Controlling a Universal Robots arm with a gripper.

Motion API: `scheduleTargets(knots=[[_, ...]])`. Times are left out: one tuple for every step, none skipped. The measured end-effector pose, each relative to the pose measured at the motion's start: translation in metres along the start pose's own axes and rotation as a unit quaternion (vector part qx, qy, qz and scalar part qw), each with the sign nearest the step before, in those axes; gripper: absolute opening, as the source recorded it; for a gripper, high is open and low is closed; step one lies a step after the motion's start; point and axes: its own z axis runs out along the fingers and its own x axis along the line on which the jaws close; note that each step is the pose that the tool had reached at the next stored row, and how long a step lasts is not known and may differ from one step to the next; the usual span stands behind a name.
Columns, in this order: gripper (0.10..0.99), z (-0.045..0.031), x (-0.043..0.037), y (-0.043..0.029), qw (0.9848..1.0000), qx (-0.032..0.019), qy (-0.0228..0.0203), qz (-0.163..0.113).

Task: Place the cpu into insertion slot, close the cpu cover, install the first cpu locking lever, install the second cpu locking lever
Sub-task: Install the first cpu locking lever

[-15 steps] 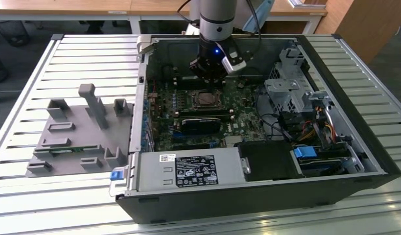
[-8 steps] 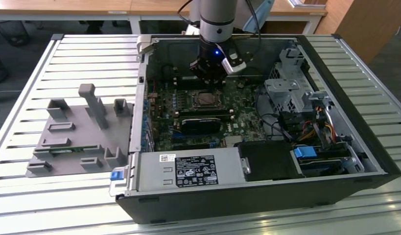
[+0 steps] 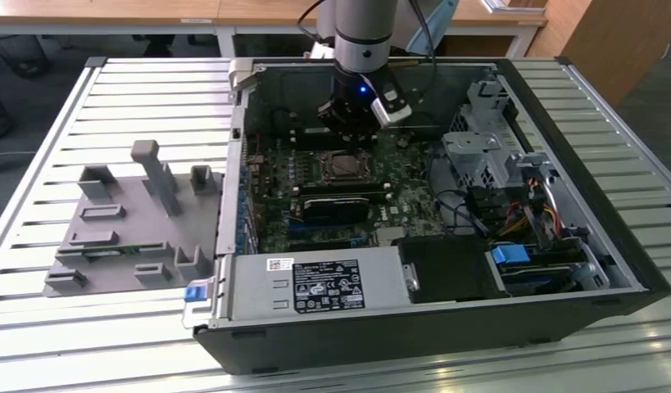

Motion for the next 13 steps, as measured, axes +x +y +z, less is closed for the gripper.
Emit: scheduleTargets(knots=[[0.106,-0.0014,0.0000,0.0000,1.0000,0.0001,0.0001,0.000],[0.106,-0.0030,-0.0001,0.0001,1.0000,-0.0001,0.0000,0.000],[0.106,-0.0045,-0.0001,0.0002,1.0000,-0.0002,0.0000,0.000],[0.106,-0.0057,-0.0002,0.0002,1.0000,-0.0001,0.0000,0.000],[0.106,-0.0058,-0.0002,0.0002,1.0000,-0.0002,-0.0001,0.000],[0.106,-0.0058,-0.0002,0.0002,1.0000,-0.0002,-0.0001,0.000],[0.106,-0.0057,-0.0002,0.0003,1.0000,0.0002,-0.0002,0.000],[0.106,-0.0056,-0.0002,0.0002,1.0000,0.0011,-0.0001,0.000],[0.106,-0.0054,-0.0002,0.0002,1.0000,0.0018,-0.0001,0.000],[0.106,-0.0050,-0.0002,0.0002,1.0000,0.0024,-0.0001,0.000],[0.106,-0.0047,-0.0001,0.0002,1.0000,0.0029,-0.0001,0.000],[0.106,-0.0044,-0.0001,0.0002,1.0000,0.0033,-0.0001,0.000],[0.106,-0.0041,-0.0001,0.0001,1.0000,0.0038,-0.0001,0.000]])
